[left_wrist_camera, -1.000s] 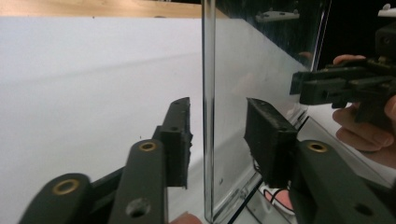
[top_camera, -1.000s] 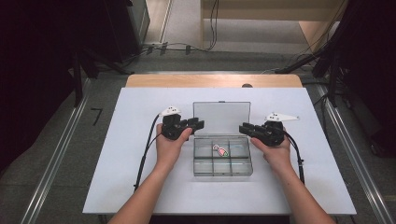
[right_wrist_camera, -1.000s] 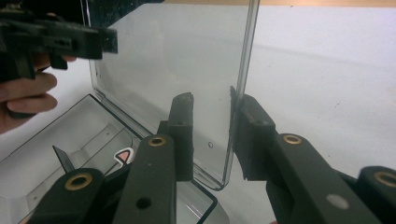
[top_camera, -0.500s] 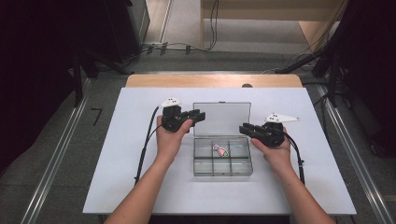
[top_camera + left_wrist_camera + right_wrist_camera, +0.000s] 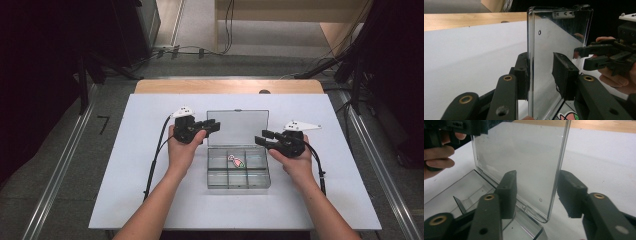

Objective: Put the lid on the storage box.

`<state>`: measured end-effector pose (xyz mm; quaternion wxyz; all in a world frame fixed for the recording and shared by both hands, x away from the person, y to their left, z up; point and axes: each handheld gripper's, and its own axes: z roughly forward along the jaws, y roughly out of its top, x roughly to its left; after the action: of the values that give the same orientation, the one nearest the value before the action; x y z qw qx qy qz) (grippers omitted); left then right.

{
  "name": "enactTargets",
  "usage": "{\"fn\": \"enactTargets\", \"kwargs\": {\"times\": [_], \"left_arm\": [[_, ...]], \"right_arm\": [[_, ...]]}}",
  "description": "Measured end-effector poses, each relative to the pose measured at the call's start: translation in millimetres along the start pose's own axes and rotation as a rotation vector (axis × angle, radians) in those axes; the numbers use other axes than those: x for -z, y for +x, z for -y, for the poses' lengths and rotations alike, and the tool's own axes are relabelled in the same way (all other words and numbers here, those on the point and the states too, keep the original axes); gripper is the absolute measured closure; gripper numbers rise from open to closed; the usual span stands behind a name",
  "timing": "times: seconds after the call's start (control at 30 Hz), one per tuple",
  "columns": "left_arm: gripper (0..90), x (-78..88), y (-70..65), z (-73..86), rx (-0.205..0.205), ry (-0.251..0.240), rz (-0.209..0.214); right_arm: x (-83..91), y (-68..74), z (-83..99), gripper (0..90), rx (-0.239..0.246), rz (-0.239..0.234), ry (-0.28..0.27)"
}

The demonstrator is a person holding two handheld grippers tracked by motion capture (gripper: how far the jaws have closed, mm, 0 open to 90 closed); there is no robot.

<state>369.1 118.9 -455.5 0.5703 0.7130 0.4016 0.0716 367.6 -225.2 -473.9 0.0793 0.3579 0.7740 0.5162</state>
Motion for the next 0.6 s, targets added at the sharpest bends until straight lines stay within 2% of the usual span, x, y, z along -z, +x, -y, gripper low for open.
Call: {"fn": "enactTargets", "kwargs": {"times": [0.3, 0.6], "left_arm": [[65.6, 1.9, -1.3, 0.8, -0.006, -0.004, 0.006], [65.6, 6.1, -4.9, 2.2, -0.016, -0.016, 0.017]], "right_arm": [[3.5, 5.3, -19.6, 42.5, 0.03, -0.002, 0.003], [8.8, 7.4, -37.9, 43.1, 0.025, 0.007, -0.016]]}}
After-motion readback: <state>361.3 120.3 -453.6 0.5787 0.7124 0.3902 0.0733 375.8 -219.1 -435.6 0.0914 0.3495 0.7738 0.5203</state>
